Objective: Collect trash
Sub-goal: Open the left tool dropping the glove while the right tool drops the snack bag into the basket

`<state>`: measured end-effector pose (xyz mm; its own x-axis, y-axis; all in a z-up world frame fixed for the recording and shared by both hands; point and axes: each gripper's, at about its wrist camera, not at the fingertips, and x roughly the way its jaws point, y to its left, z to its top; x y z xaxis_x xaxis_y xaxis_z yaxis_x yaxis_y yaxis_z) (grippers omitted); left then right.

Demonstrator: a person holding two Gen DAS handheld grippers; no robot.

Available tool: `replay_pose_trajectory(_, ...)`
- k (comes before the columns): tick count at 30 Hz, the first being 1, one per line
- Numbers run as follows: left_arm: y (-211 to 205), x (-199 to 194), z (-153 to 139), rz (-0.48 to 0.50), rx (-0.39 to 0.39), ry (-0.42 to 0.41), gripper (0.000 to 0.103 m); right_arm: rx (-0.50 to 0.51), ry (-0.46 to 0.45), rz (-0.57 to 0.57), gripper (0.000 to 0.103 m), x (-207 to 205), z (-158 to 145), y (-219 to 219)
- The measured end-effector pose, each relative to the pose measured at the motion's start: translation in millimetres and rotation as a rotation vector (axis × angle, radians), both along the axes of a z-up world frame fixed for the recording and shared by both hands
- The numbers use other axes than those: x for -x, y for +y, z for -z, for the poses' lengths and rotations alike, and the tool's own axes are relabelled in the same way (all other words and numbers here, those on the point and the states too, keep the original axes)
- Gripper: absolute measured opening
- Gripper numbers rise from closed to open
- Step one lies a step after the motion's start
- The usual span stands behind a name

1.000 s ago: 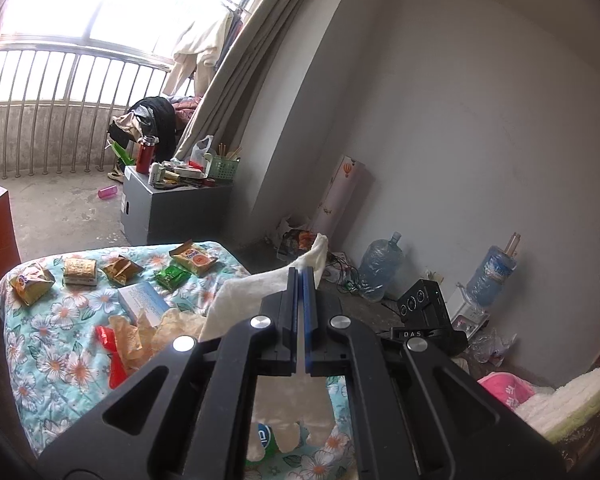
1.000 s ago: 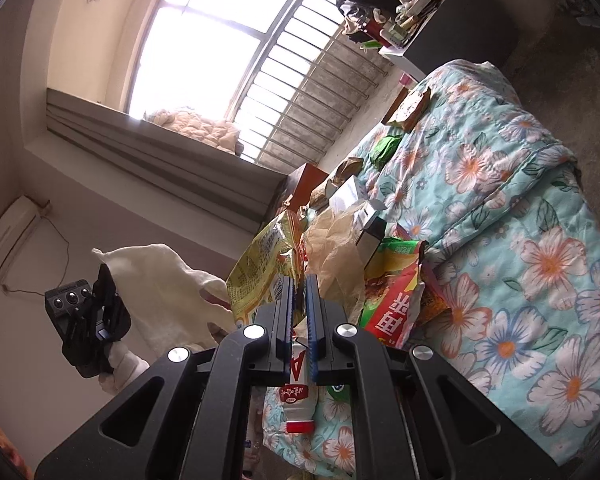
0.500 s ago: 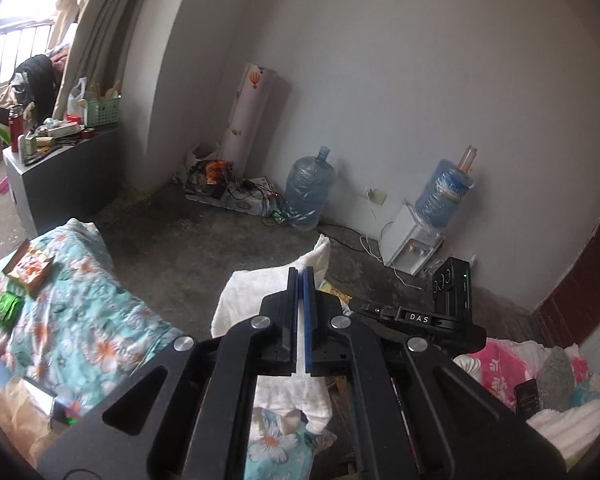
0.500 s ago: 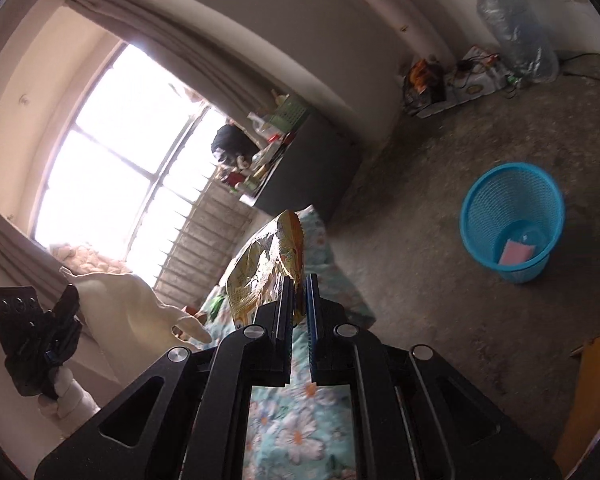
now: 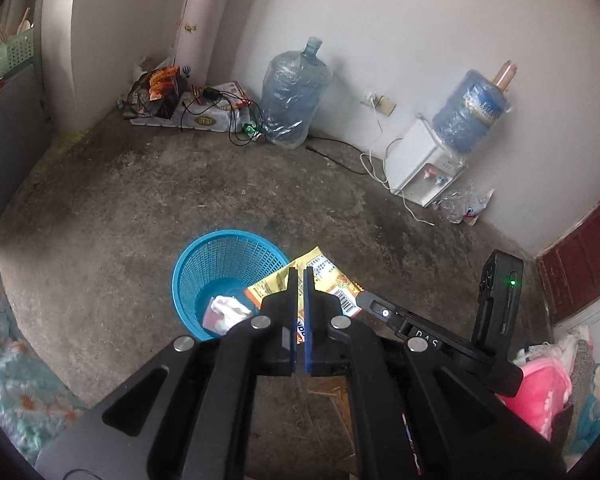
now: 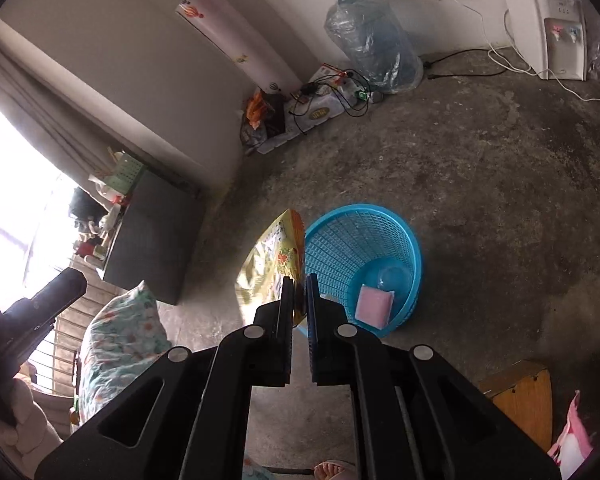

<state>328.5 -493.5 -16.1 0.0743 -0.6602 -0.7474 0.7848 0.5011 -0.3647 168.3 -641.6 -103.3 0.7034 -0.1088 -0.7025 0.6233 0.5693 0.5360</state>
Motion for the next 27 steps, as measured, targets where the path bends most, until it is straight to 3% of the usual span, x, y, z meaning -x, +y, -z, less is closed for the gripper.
replay_pose_trajectory(7,-54,-26,49,-0.059,-0.07,0.049,0.001,-0.006,0.137,0.003,0.015,-55,55,-40)
replay_pose_trajectory(8,-52,-26,51,-0.064,-0.07,0.055,0.001,-0.022,0.166,-0.012,0.028,-63,65,-43)
replay_pose_trajectory(9,-49,-26,51,-0.062,-0.068,0.063,0.001,-0.033,0.197,-0.015,0.047,-68,73,-45)
replay_pose_trajectory(13,-27,-23,45,-0.061,-0.077,0.048,0.026,-0.002,0.274,-0.019,0.05,-73,94,-45)
replay_pose_trajectory(15,-12,-22,37,-0.067,-0.074,0.031,0.032,-0.013,0.268,-0.011,0.05,-64,97,-41)
replay_pose_trajectory(20,42,-13,2,-0.095,-0.045,0.013,0.039,0.05,0.253,-0.038,0.05,-42,83,-23)
replay_pose_trajectory(24,108,1,-33,-0.119,-0.018,-0.029,0.046,0.165,0.222,-0.106,0.052,-27,47,7)
replay_pose_trajectory(25,128,7,-42,-0.127,-0.01,-0.042,0.048,0.204,0.212,-0.126,0.054,-24,34,17)
replay_pose_trajectory(27,168,21,-61,-0.153,0.011,-0.074,0.055,0.286,0.169,-0.166,0.07,-18,5,40)
